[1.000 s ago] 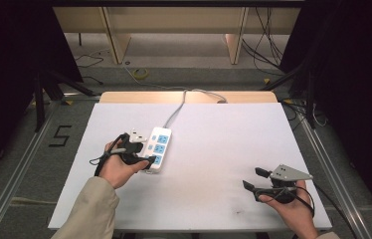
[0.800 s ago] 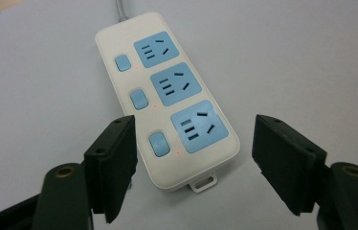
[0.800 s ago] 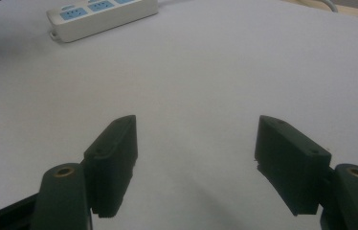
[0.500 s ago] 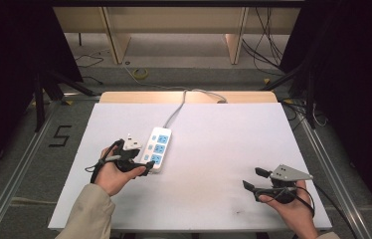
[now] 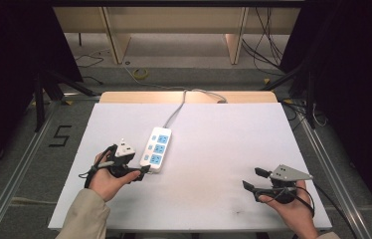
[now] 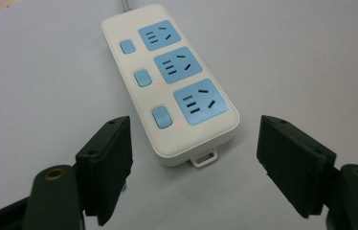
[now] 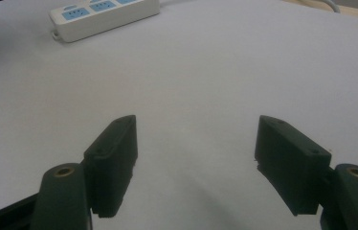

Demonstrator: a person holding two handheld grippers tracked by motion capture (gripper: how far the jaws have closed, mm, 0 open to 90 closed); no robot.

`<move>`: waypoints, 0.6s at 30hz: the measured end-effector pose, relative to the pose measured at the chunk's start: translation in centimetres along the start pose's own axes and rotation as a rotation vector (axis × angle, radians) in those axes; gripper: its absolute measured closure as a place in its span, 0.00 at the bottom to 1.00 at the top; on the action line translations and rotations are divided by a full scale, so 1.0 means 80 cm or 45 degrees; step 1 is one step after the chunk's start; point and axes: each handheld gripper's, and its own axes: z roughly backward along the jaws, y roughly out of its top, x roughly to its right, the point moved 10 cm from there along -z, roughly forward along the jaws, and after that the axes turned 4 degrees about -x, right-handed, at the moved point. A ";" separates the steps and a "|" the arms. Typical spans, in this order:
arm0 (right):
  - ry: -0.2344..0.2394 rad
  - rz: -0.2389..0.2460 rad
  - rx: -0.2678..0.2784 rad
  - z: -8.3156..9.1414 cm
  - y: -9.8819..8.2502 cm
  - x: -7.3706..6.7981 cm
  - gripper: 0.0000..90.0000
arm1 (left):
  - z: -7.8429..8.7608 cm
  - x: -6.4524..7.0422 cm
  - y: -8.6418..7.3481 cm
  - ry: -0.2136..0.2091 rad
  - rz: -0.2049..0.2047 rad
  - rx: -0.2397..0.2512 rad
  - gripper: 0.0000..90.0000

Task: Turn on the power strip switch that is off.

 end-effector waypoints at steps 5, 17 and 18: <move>0.003 0.001 0.001 0.000 0.000 0.000 0.36 | 0.004 -0.003 -0.008 0.002 0.015 0.037 0.29; 0.009 0.007 0.006 0.000 0.001 -0.001 0.36 | 0.010 -0.012 -0.028 0.035 0.008 0.063 0.26; 0.009 0.007 0.006 0.000 0.001 -0.001 0.36 | 0.010 -0.012 -0.030 0.037 0.008 0.065 0.26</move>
